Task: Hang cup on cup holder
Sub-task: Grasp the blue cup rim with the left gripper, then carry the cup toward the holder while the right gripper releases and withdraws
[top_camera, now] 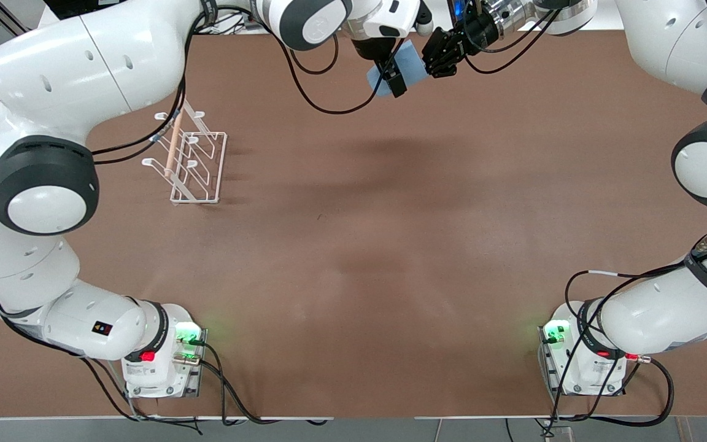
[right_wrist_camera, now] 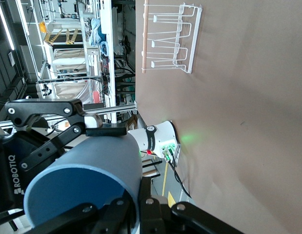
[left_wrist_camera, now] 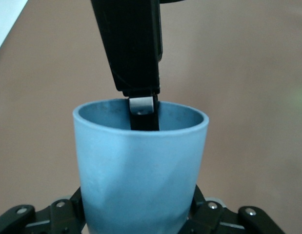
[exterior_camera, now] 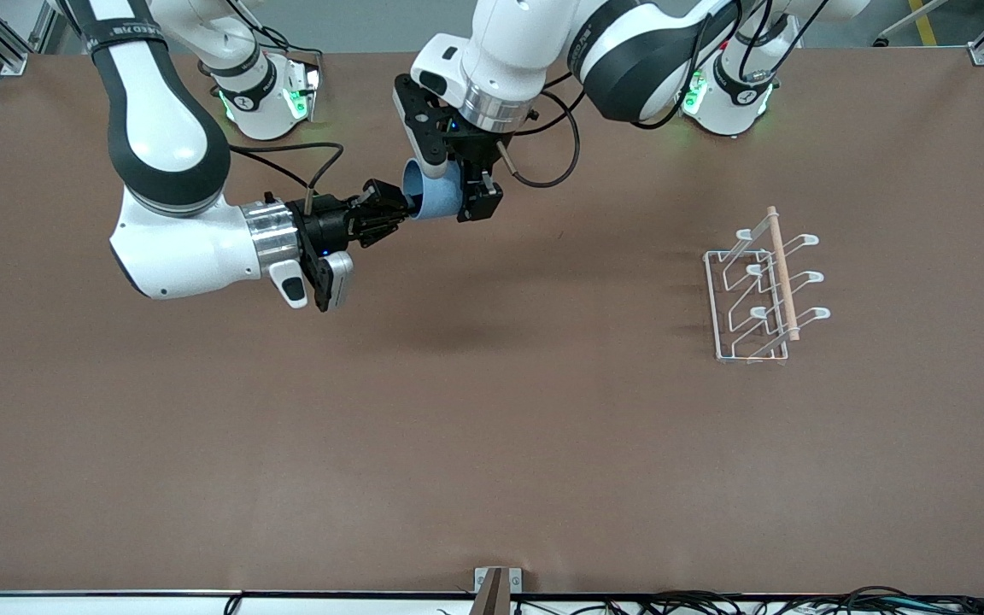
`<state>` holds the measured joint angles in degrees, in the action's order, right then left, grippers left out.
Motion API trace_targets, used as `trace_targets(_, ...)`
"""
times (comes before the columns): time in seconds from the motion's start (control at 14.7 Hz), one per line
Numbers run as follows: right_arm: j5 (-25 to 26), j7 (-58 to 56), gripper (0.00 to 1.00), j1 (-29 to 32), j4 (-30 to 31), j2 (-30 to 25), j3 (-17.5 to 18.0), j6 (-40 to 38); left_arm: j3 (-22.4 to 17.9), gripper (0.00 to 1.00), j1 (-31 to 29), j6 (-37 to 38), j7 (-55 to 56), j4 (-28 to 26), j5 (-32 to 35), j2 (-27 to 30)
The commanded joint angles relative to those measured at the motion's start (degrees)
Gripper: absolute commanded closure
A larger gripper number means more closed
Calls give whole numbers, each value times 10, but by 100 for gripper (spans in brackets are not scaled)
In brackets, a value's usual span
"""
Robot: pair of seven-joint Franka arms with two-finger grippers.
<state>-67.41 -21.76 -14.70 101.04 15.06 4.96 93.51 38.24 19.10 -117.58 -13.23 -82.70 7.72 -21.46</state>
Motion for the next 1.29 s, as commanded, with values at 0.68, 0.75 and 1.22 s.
trace_targets(0.68,110,4,0,48,8,-36,-9,-29,-8,72,-63,271,-16,10,105,31)
trace_targets(0.75,158,4,0,61,9,-52,-9,-28,-9,72,-70,303,-32,10,124,30)
trace_targets(1.22,458,22,0,125,28,-167,-10,36,-12,71,-110,458,-146,-46,383,-12)
